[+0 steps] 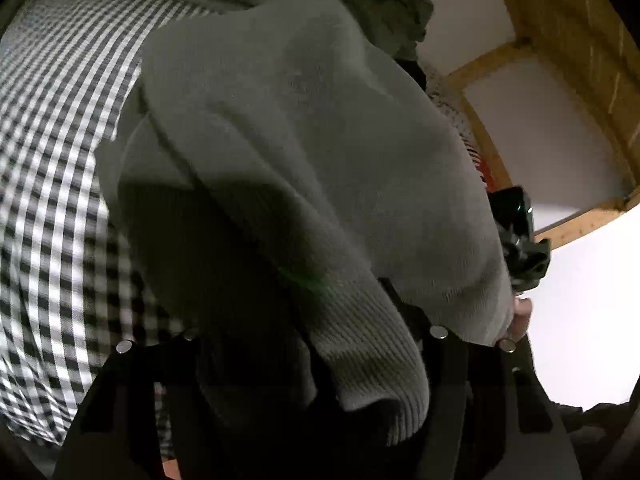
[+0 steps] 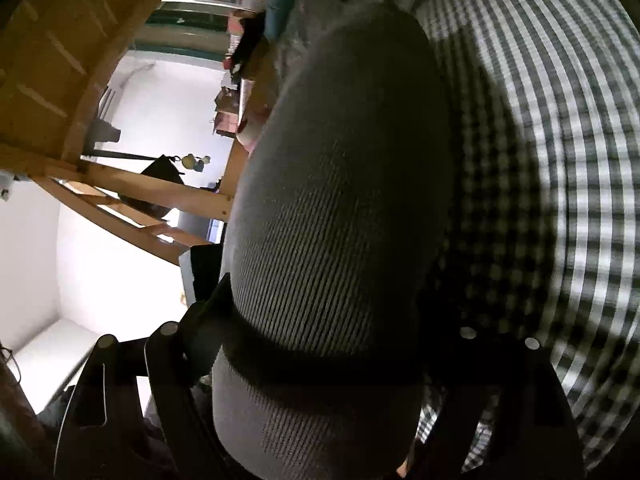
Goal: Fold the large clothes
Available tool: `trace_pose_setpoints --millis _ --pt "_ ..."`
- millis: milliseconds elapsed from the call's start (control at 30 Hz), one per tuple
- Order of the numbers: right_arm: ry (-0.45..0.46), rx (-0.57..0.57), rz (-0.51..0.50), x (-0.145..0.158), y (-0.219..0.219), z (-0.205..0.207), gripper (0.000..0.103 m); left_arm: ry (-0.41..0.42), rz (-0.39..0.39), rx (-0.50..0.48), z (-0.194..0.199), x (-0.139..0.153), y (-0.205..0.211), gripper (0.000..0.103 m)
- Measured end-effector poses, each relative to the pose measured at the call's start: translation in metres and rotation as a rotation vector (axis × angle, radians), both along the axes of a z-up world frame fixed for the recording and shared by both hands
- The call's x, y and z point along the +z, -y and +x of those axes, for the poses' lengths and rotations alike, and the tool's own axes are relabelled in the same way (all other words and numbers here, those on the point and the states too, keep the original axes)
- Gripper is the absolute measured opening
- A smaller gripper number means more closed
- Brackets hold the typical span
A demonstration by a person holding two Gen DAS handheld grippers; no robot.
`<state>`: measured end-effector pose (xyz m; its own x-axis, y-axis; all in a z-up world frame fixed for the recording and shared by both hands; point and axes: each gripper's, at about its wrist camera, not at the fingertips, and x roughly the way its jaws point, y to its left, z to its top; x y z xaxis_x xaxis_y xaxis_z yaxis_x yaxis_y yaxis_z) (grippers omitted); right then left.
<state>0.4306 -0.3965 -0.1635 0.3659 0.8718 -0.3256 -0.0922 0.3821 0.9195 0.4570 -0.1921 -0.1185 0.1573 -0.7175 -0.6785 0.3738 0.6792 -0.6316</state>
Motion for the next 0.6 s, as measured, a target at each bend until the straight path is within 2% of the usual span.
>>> trace_pose_setpoints --millis 167,333,467,600 --pt "0.068 -0.031 -0.062 0.045 0.03 0.026 0.079 0.072 -0.006 -0.014 0.022 0.028 0.065 0.057" --pt "0.123 -0.108 -0.087 0.086 0.097 0.038 0.079 0.166 -0.02 -0.06 0.047 0.064 0.156 0.057" --pt "0.167 -0.192 -0.104 0.114 0.173 0.033 0.079 0.228 -0.036 -0.14 0.057 0.091 0.263 0.057" --pt "0.191 -0.307 -0.129 0.13 0.265 0.01 0.079 0.268 -0.053 -0.222 0.06 0.097 0.382 0.057"
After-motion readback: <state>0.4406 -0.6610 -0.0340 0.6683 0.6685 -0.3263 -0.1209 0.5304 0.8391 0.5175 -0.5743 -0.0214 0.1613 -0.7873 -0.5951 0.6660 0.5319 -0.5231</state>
